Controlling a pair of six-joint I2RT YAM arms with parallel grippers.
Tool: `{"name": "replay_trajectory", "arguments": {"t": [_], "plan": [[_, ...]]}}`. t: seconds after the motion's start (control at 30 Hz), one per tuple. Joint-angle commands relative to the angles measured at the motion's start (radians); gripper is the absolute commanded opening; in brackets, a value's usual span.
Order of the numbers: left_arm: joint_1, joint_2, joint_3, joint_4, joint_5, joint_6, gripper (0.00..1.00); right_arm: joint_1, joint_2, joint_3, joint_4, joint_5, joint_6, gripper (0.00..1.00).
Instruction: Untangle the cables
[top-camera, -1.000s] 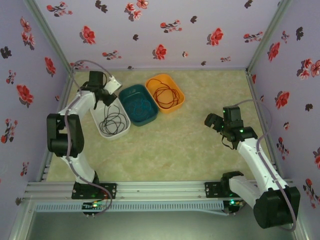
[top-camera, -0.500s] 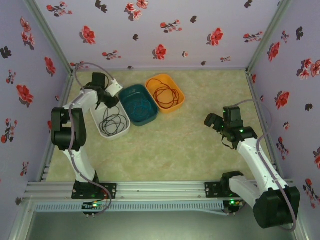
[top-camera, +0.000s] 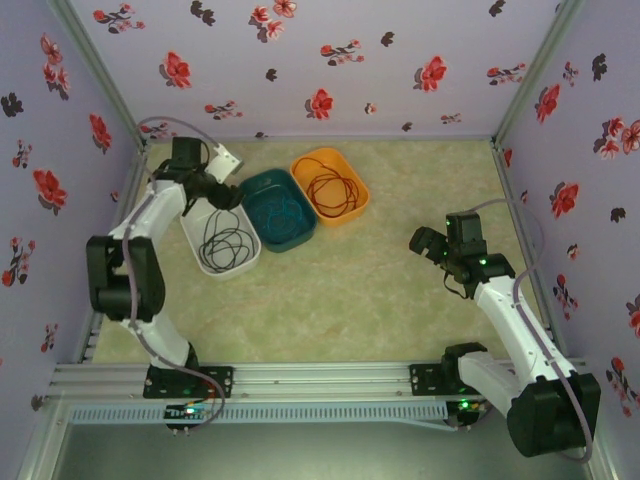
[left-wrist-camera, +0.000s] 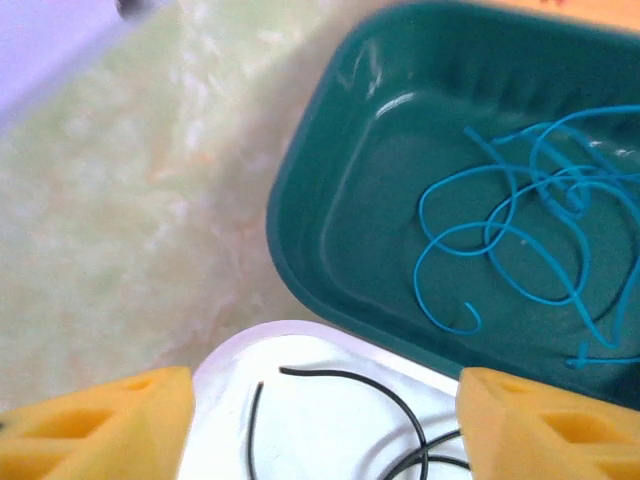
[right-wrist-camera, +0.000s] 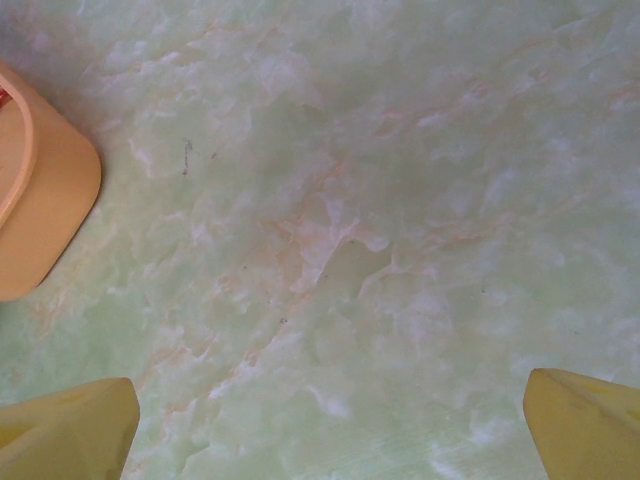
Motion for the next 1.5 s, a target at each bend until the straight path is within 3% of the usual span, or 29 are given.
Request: {"name": "replay_trajectory", "arguments": {"t": [0.0, 0.1, 0.4, 0.6, 0.87, 0.97, 1.1, 1.27, 1.47], "plan": [[0.008, -0.151, -0.070, 0.066, 0.012, -0.105, 0.86, -0.004, -0.008, 0.009, -0.010, 0.044, -0.015, 0.99], [0.007, -0.293, -0.175, 0.150, -0.092, -0.232, 0.99, -0.005, -0.013, 0.005, -0.010, 0.087, -0.022, 0.99], [0.009, -0.660, -0.590, 0.401, -0.503, -0.533, 1.00, -0.006, -0.036, -0.052, 0.068, 0.347, -0.085, 0.99], [0.015, -0.831, -0.853, 0.599, -0.651, -0.556, 1.00, -0.006, -0.102, -0.214, 0.359, 0.443, -0.180, 0.99], [0.036, -0.798, -1.117, 0.899, -0.634, -0.472, 1.00, -0.006, -0.091, -0.464, 0.941, 0.509, -0.468, 0.99], [0.068, -0.677, -1.176, 1.089, -0.561, -0.477, 1.00, -0.007, 0.037, -0.518, 1.167, 0.506, -0.540, 0.99], [0.079, -0.557, -1.119, 1.119, -0.509, -0.458, 1.00, -0.011, 0.269, -0.487, 1.374, 0.504, -0.558, 0.99], [0.088, -0.493, -1.087, 1.140, -0.495, -0.459, 1.00, -0.013, 0.353, -0.410, 1.335, 0.426, -0.560, 0.99], [0.103, -0.501, -1.092, 1.140, -0.478, -0.473, 1.00, -0.015, 0.363, -0.440, 1.420, 0.507, -0.543, 0.99]]}}
